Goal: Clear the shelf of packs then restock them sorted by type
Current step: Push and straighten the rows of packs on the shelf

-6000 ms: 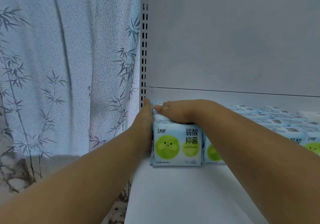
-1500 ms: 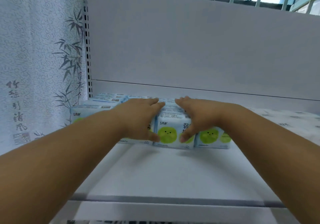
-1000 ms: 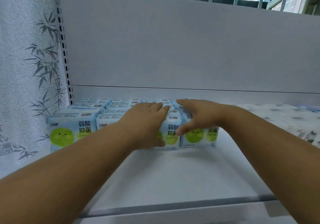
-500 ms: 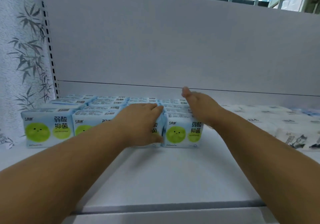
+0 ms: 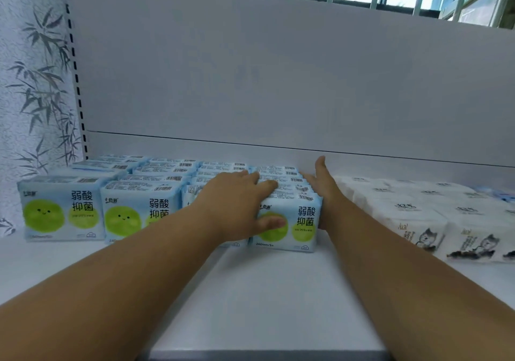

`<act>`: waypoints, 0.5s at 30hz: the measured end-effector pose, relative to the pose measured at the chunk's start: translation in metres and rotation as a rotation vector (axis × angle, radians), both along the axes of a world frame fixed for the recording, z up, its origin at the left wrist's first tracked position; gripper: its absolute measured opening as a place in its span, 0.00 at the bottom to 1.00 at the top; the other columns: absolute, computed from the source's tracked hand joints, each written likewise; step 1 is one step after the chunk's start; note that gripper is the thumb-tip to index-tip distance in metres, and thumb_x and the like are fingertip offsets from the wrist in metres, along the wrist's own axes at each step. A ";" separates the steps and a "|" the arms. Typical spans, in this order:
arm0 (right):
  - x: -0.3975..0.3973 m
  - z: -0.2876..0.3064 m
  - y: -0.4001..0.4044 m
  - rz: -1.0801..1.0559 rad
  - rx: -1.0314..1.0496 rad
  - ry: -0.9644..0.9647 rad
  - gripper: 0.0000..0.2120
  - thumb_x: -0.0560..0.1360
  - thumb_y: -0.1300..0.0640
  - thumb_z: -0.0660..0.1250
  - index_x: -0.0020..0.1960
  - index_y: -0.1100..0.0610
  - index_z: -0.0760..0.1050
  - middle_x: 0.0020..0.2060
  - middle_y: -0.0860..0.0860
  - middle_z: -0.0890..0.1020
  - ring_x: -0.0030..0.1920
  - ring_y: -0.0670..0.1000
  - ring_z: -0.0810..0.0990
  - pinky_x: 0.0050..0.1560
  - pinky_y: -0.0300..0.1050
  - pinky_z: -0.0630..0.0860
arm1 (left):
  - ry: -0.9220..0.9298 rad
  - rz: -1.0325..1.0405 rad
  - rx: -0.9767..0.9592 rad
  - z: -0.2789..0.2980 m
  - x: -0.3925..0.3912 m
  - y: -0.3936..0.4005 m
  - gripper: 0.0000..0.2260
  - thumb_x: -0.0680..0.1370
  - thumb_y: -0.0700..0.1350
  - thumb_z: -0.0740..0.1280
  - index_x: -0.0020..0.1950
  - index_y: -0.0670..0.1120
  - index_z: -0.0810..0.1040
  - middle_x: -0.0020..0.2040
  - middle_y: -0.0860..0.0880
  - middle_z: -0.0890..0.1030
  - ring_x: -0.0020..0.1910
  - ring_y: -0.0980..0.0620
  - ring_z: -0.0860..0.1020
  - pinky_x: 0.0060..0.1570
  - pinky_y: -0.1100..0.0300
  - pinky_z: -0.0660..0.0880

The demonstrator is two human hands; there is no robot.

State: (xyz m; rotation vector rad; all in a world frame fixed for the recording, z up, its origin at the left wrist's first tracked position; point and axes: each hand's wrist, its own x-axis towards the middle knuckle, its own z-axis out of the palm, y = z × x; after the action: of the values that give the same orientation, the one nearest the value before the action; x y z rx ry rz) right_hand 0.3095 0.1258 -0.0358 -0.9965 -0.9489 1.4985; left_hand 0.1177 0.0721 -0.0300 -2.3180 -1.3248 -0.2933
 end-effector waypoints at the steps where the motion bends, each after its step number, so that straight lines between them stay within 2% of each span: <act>1: -0.002 -0.001 -0.001 0.013 0.006 0.012 0.42 0.75 0.26 0.42 0.62 0.59 0.75 0.53 0.61 0.84 0.55 0.63 0.81 0.55 0.56 0.77 | 0.000 -0.002 0.002 -0.001 -0.001 0.001 0.40 0.69 0.75 0.44 0.76 0.56 0.59 0.68 0.47 0.73 0.65 0.46 0.72 0.60 0.49 0.72; 4: -0.004 0.000 -0.002 0.029 0.018 0.013 0.41 0.76 0.27 0.41 0.57 0.59 0.76 0.48 0.60 0.85 0.50 0.62 0.83 0.52 0.54 0.77 | 0.000 0.000 0.018 -0.001 -0.001 0.004 0.41 0.68 0.76 0.42 0.74 0.55 0.60 0.67 0.46 0.73 0.64 0.45 0.73 0.59 0.48 0.73; 8: -0.004 0.002 -0.002 0.034 0.034 -0.028 0.38 0.78 0.30 0.41 0.54 0.59 0.76 0.41 0.59 0.86 0.40 0.59 0.85 0.46 0.51 0.77 | -0.010 0.015 -0.013 0.000 0.001 0.001 0.38 0.72 0.75 0.48 0.76 0.55 0.59 0.73 0.44 0.68 0.67 0.44 0.71 0.63 0.48 0.71; 12: 0.000 0.010 -0.006 0.043 0.006 -0.153 0.34 0.79 0.32 0.46 0.53 0.58 0.76 0.41 0.58 0.86 0.46 0.59 0.84 0.50 0.51 0.79 | -0.009 0.014 -0.068 0.005 0.002 -0.005 0.37 0.74 0.73 0.52 0.78 0.55 0.56 0.80 0.45 0.56 0.73 0.44 0.65 0.68 0.48 0.66; 14: 0.006 0.018 -0.006 -0.001 0.010 -0.312 0.31 0.79 0.33 0.51 0.56 0.60 0.76 0.47 0.57 0.86 0.49 0.58 0.83 0.56 0.53 0.78 | -0.007 0.007 -0.100 0.010 0.002 -0.008 0.38 0.74 0.73 0.54 0.78 0.55 0.55 0.80 0.47 0.56 0.74 0.44 0.65 0.68 0.47 0.67; 15: 0.009 0.022 -0.007 -0.041 0.053 -0.451 0.31 0.79 0.33 0.54 0.60 0.60 0.75 0.53 0.57 0.84 0.53 0.56 0.82 0.61 0.54 0.76 | -0.012 0.000 -0.114 0.013 0.003 -0.009 0.38 0.74 0.73 0.55 0.78 0.55 0.55 0.80 0.48 0.57 0.74 0.45 0.65 0.69 0.48 0.67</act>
State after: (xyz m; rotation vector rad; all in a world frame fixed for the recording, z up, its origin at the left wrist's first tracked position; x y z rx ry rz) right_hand 0.3188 0.1187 -0.0139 -1.3372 -1.2678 1.2287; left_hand 0.1202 0.0629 -0.0174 -2.4136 -1.3800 -0.2374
